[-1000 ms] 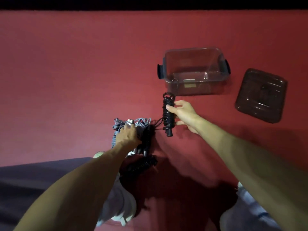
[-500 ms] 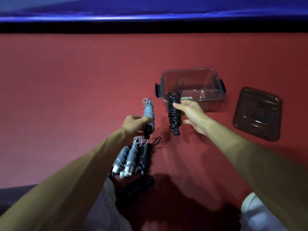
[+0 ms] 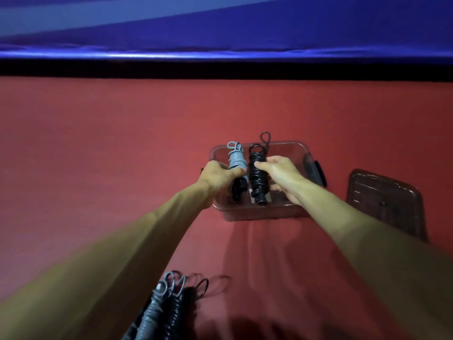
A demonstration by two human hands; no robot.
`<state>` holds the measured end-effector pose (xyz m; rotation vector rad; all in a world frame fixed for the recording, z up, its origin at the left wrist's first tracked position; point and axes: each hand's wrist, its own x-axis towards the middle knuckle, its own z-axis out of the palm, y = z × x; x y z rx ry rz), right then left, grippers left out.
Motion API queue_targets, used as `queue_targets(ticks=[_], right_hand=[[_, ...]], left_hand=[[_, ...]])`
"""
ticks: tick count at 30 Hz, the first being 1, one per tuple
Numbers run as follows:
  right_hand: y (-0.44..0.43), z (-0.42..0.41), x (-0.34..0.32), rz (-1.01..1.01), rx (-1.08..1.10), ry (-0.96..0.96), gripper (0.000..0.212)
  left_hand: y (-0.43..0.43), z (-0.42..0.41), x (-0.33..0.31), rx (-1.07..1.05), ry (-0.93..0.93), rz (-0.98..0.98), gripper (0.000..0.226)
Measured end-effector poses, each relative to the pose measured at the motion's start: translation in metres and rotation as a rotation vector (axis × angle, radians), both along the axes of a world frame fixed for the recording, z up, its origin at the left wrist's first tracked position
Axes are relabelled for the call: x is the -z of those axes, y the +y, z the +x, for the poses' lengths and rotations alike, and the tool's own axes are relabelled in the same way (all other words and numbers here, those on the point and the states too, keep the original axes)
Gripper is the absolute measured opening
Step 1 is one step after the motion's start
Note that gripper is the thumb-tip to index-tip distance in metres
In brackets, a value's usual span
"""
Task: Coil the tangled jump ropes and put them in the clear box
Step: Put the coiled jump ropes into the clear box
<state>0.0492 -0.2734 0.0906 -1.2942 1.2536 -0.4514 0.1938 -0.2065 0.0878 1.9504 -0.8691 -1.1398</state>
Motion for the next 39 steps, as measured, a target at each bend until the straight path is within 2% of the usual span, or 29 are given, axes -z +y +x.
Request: queue_targets(ticks=[3,6,11,15,21,24,27,31,34,37,39], right_hand=[[-0.017,0.009,0.015,-0.032,-0.021,0.086,0.007],[-0.028,0.017,0.032,-0.038,-0.051,0.173,0.016],[-0.034,0.021,0.044,0.006,-0.11,0.235,0.006],[-0.032,0.017,0.039,0.02,-0.108,0.255,0.014],[-0.005,0.01,0.017,-0.079,-0.091,0.291,0.022],[0.021,0.008,0.001,-0.087,-0.13,0.246,0.021],[0.057,0.011,-0.01,-0.07,-0.157,0.197,0.015],[0.118,0.021,-0.009,0.004,-0.232,0.2,0.014],[0.164,0.031,0.0,0.042,-0.282,0.227,0.013],[0.204,0.041,0.018,0.097,-0.311,0.289,0.01],[0.228,0.046,0.033,0.154,-0.337,0.359,0.017]], left_hand=[[-0.02,0.003,0.017,0.049,-0.125,0.079,0.03],[-0.03,0.003,0.03,0.141,-0.214,0.129,0.032],[-0.029,0.003,0.03,0.215,-0.276,0.163,0.015],[-0.022,0.002,0.017,0.213,-0.324,0.178,0.03],[0.005,0.007,-0.016,0.158,-0.289,0.08,0.026],[0.036,0.016,-0.029,0.056,-0.188,-0.046,0.013],[0.079,0.022,-0.039,-0.043,-0.096,-0.072,0.016],[0.148,0.035,-0.031,-0.009,-0.129,0.038,0.021],[0.197,0.047,-0.011,0.039,-0.22,0.176,0.019],[0.241,0.055,0.009,0.038,-0.335,0.301,0.028],[0.264,0.057,0.022,0.03,-0.411,0.358,0.03]])
